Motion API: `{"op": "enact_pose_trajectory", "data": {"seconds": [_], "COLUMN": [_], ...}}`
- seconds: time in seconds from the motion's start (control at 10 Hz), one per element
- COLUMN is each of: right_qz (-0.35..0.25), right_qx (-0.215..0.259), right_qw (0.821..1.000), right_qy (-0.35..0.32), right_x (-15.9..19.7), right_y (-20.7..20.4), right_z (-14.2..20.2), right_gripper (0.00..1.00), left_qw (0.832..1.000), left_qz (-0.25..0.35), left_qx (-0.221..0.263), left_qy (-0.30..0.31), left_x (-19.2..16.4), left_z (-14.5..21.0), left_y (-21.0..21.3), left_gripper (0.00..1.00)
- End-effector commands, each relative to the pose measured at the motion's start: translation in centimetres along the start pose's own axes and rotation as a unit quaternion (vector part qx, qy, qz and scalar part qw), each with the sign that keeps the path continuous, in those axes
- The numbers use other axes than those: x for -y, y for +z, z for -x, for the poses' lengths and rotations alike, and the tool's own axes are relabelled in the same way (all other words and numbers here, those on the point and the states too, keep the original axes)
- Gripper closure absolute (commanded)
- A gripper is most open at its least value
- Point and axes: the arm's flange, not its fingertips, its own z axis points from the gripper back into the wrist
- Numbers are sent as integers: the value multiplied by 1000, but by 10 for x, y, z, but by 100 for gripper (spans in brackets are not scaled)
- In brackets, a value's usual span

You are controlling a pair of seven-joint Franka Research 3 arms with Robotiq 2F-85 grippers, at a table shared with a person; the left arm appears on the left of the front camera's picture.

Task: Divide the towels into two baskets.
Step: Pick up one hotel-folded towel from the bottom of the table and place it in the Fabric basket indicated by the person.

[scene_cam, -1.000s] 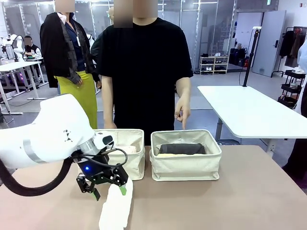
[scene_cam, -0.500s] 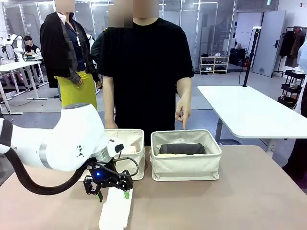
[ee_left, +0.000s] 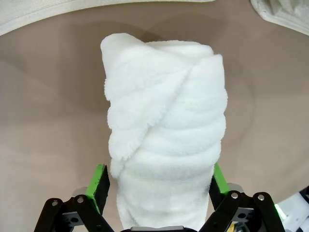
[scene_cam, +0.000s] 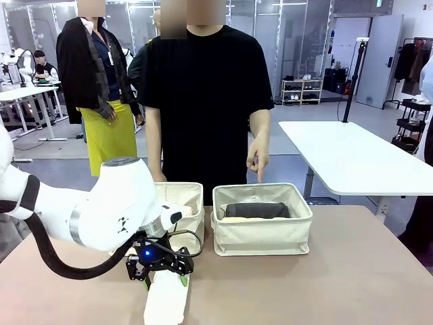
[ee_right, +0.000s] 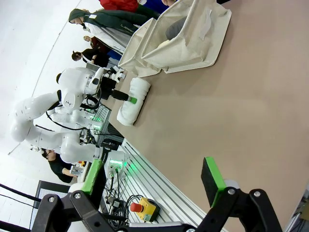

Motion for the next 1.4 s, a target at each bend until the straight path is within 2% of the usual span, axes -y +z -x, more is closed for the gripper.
{"op": "enact_pose_trajectory", "data": {"seconds": [0.0,0.1,0.8,1.0,1.3], "right_qz": [-3,-3,-3,-3,-3], "right_qx": [4,4,4,4,4], "right_qw": [1000,1000,1000,1000,1000], "right_qy": [5,5,5,5,5], "right_x": [-3,-3,-3,-3,-3], "right_y": [1,1,1,1,1], "right_z": [2,2,2,2,2], "right_gripper": [0,0,0,0,0], "left_qw": [1000,1000,1000,999,993], "left_qz": [-1,-2,2,6,8], "left_qx": [8,7,18,28,51], "left_qy": [2,0,-14,-37,-105], "left_x": [5,7,17,23,42], "left_z": [0,2,10,16,27], "left_y": [-10,-12,4,45,112], "left_gripper": [0,0,69,69,69]}}
